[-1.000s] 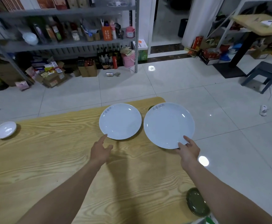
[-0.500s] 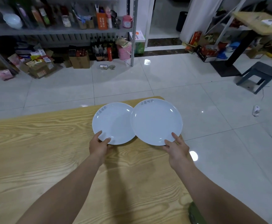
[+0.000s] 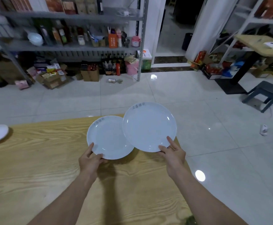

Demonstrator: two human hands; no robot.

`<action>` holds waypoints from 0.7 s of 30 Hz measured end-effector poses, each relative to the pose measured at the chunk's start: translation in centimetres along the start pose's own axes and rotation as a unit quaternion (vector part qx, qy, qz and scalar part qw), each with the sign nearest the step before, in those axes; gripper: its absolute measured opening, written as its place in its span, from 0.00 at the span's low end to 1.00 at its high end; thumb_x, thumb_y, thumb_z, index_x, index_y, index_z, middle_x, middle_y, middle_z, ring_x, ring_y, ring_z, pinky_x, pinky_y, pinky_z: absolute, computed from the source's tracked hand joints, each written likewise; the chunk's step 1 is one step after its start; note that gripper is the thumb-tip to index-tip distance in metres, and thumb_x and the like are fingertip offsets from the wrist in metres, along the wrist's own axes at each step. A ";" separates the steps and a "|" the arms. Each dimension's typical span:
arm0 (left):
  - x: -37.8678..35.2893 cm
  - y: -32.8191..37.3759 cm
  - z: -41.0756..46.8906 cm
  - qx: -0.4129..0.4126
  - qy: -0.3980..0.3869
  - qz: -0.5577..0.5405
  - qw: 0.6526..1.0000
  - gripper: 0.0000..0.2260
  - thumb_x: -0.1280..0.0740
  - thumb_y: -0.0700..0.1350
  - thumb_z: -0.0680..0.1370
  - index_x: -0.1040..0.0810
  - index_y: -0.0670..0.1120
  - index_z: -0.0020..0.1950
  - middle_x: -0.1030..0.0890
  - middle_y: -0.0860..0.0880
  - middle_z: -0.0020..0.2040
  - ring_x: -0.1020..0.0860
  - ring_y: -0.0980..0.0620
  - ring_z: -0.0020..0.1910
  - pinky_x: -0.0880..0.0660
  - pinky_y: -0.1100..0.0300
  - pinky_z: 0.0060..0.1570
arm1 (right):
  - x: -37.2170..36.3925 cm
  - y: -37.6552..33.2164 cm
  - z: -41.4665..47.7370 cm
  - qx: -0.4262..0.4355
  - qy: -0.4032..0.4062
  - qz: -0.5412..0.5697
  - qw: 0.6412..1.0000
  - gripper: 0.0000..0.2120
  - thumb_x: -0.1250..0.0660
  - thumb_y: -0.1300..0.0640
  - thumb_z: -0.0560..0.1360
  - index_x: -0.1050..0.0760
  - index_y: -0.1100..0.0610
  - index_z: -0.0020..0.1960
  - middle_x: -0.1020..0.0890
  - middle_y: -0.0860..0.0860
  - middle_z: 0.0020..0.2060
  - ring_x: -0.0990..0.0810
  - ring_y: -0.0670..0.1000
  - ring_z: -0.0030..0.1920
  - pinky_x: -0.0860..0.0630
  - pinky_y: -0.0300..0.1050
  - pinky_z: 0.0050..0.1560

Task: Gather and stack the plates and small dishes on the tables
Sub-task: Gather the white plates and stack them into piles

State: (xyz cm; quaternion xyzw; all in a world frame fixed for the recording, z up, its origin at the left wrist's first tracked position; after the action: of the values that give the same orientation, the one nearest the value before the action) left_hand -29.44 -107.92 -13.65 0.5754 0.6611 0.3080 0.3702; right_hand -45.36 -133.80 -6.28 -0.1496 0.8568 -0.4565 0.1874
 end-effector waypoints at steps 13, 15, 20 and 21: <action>11.5 8.2 -11.2 -0.152 0.045 -0.098 0.982 0.33 0.28 0.26 0.69 0.27 0.46 0.71 0.24 0.51 0.66 0.19 0.52 0.52 0.18 0.56 0.45 | -7.7 -0.7 -8.7 0.044 -0.157 -0.025 0.986 0.32 0.25 0.75 0.67 0.25 0.60 0.68 0.16 0.53 0.48 0.15 0.50 0.48 0.17 0.48 0.52; 14.4 9.1 -12.5 -0.174 0.061 -0.106 0.977 0.33 0.28 0.26 0.69 0.27 0.46 0.71 0.24 0.51 0.66 0.19 0.52 0.50 0.18 0.59 0.43 | -9.1 -0.2 -10.9 0.051 -0.173 -0.020 0.983 0.32 0.24 0.75 0.66 0.25 0.61 0.68 0.16 0.51 0.44 0.15 0.49 0.46 0.16 0.46 0.49; 23.2 10.3 -16.1 -0.212 0.091 -0.128 0.965 0.32 0.29 0.26 0.70 0.27 0.46 0.71 0.24 0.50 0.66 0.18 0.50 0.50 0.19 0.58 0.43 | -12.6 2.1 -17.5 0.065 -0.221 -0.026 0.973 0.33 0.25 0.76 0.66 0.25 0.62 0.68 0.14 0.52 0.41 0.14 0.48 0.42 0.16 0.46 0.48; 25.1 10.4 -16.8 -0.216 0.096 -0.132 0.963 0.32 0.28 0.26 0.70 0.27 0.46 0.71 0.24 0.50 0.67 0.19 0.49 0.51 0.19 0.57 0.44 | -13.3 2.8 -19.1 0.069 -0.232 -0.032 0.970 0.33 0.25 0.76 0.66 0.26 0.62 0.68 0.15 0.48 0.35 0.15 0.46 0.39 0.16 0.47 0.48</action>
State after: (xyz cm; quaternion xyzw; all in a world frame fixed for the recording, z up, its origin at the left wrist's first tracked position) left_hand -39.68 -81.23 0.62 0.3573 0.6815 0.4456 0.4576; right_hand -42.53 -112.72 3.61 -0.2656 0.7509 -0.4733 0.3764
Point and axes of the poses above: each hand's wrist, its own z-axis towards the middle knuckle, its own x-axis out of the back of the hand, y = z × x, the point moved 4 cm from there along z, towards the middle knuckle
